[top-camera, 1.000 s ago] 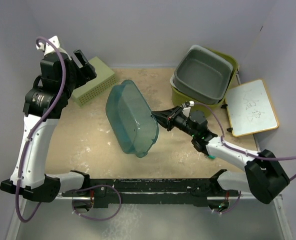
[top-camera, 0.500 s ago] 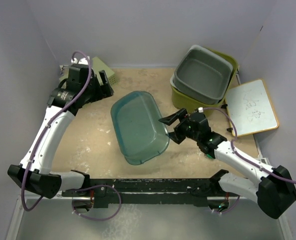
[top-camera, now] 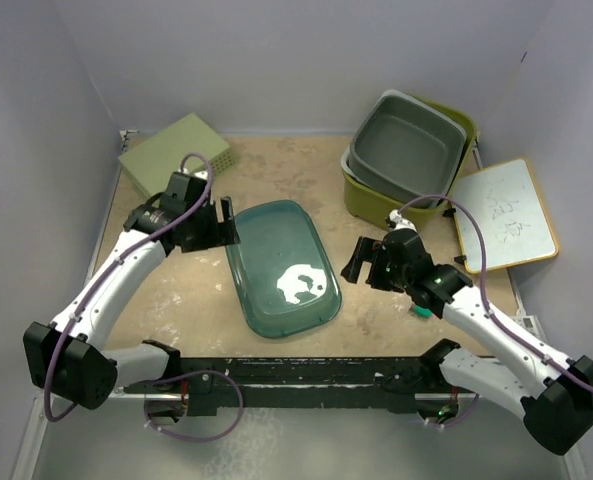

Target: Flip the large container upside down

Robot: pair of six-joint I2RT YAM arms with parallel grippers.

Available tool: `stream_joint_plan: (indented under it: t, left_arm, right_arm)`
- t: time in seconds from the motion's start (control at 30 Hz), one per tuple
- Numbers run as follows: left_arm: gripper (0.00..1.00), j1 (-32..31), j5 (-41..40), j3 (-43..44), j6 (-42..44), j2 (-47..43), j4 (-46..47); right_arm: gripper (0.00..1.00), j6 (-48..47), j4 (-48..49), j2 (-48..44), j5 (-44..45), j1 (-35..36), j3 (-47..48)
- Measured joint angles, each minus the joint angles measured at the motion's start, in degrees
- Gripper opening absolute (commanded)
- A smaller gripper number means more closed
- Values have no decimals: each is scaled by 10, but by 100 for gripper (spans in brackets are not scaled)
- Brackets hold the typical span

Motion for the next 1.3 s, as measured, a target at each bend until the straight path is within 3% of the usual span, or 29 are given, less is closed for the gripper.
stream_joint_plan:
  t: [0.13,0.27,0.4,0.73,1.03,1.3]
  left_arm:
    - [77,-22,19,-61,-10,-20,9]
    - [77,-28,32,-103,-33,-33,28]
    - [77,-29,24,-109,-47,-34,48]
    - [77,-29,-2,-82,-52,-17,58]
    - [77,-29,47,-145,-80,-9,98]
    - [77,-25,58,-89,-84,117,181]
  right_arm:
    - [100,-110,-30,-38,-38,6,-4]
    - [100,-162,-26,-85,-93,20,-27]
    - [100,-178,-3,-72,-116,24,-37]
    - [100,-140,189,108,-154,31,-56]
    - [99,-80,302,139,-180,75,-91]
    - [99,-32,363,215,-163,74,-62]
